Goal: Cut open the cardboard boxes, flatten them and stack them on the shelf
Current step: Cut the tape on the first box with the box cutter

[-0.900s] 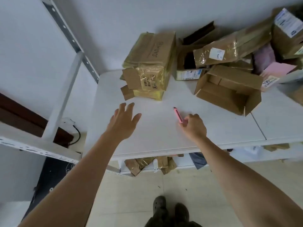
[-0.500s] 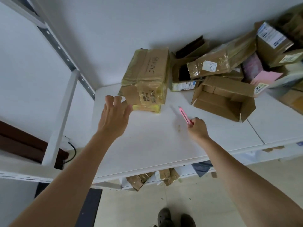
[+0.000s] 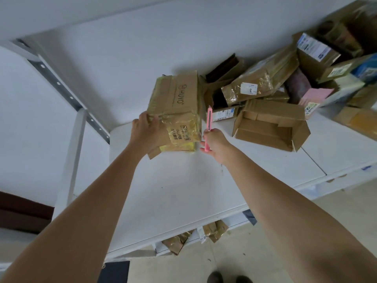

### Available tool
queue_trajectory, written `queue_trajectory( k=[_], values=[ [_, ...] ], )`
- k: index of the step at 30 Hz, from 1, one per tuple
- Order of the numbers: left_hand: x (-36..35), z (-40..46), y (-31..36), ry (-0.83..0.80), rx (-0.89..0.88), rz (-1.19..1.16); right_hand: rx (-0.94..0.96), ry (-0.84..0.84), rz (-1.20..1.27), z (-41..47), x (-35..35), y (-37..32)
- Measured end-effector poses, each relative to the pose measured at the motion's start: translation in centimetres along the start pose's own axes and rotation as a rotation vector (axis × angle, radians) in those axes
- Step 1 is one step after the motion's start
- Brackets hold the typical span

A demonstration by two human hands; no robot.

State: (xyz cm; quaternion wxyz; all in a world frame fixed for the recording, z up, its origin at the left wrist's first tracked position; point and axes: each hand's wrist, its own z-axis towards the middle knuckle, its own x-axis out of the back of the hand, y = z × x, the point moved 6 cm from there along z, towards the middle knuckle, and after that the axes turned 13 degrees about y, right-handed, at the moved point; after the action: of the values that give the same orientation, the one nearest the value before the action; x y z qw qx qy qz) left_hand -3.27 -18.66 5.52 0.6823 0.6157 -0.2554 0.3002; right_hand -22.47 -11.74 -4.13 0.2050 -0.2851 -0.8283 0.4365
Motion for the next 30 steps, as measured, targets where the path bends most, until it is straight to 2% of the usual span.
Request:
queue_trajectory(
  k=[5, 7, 9, 10, 12, 13, 15, 20, 24, 30],
  values=[
    [0.4, 0.1, -0.5, 0.091, -0.026, 0.016, -0.052, -0.023, 0.156, 0.2, -0.1, 0.9],
    [0.8, -0.1, -1.2, 0.131, 0.04, -0.021, -0.036, -0.007, 0.179, 0.3, 0.6, 1.3],
    [0.8, -0.2, -2.1, 0.103, 0.152, -0.108, -0.031, 0.004, 0.177, 0.3, 1.5, 1.8],
    [0.5, -0.4, -2.7, 0.028, 0.255, -0.22, -0.034, 0.008, 0.169, 0.2, 2.1, 2.0],
    [-0.8, -1.5, -3.0, -0.245, 0.456, -0.473, -0.032, 0.018, 0.145, 0.0, 3.1, 2.4],
    [-1.2, -2.1, -2.7, -0.374, 0.501, -0.574, -0.024, 0.024, 0.126, -0.1, 3.6, 2.5],
    [-1.7, -2.8, -1.8, -0.507, 0.487, -0.688, 0.008, 0.031, 0.086, -0.5, 4.5, 2.5],
    [-1.8, -4.4, 1.2, -0.544, 0.412, -0.874, 0.13, 0.013, 0.016, -1.8, 7.3, 1.1],
    [-2.6, -6.7, 4.4, -0.576, 0.3, -0.804, 0.299, 0.07, 0.0, -2.9, 11.6, -1.5],
    [-6.3, -11.3, 12.6, -0.535, 0.171, -0.701, 0.498, 0.255, -0.171, -3.8, 22.8, -4.8]
  ],
)
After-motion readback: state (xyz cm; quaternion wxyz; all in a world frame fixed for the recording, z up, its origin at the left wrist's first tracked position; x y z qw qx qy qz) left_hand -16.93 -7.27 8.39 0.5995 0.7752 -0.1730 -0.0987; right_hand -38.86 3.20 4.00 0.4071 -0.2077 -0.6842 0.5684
